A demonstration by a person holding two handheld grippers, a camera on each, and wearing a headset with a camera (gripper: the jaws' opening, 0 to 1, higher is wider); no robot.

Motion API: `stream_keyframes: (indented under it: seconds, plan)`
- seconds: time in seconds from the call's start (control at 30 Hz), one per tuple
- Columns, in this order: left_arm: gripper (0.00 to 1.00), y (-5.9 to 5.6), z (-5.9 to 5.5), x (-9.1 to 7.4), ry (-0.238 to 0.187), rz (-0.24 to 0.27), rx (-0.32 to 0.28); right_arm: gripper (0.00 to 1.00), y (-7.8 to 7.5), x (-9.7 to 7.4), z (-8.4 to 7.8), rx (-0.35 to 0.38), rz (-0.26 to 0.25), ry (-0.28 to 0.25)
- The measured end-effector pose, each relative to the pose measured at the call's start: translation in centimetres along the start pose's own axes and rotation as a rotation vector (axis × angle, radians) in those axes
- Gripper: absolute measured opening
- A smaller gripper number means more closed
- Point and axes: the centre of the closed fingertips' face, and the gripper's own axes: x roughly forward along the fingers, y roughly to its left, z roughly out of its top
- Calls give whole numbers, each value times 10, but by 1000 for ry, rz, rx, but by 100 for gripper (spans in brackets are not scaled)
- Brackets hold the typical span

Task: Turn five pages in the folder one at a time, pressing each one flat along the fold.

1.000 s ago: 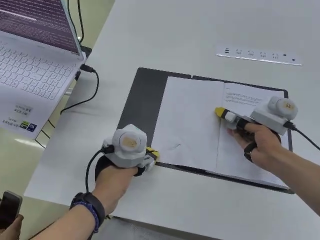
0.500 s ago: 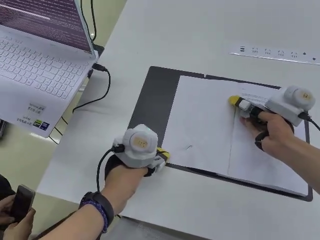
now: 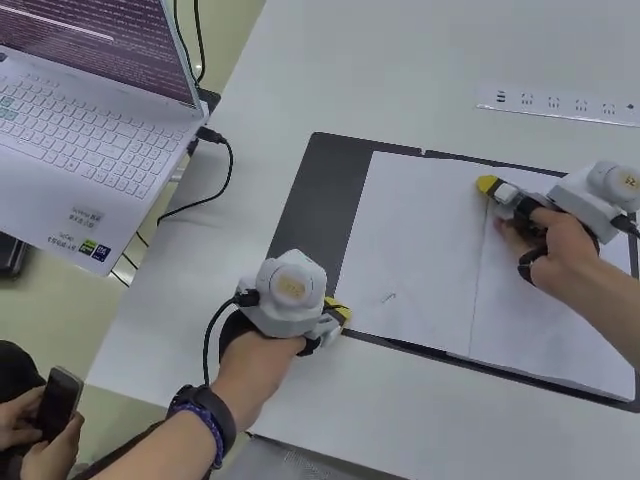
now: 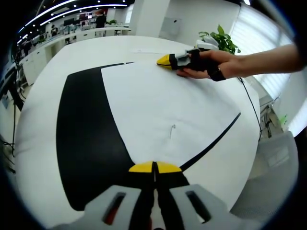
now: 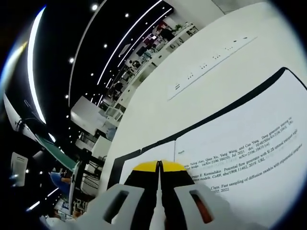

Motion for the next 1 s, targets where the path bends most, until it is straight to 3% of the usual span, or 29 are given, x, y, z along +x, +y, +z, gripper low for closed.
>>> stream_keyframes:
  seconds: [0.2, 0.63, 1.0]
  plan:
    - [0, 0, 0, 0, 0, -5, -6, 0, -1, -4, -5, -2, 9, 3]
    - [0, 0, 0, 0, 14, -5, -2, 0, 15, -36, -35, 12, 81, 8]
    - [0, -1, 0, -1, 16, -5, 2, 0, 19, -58, -57, 24, 132, 25]
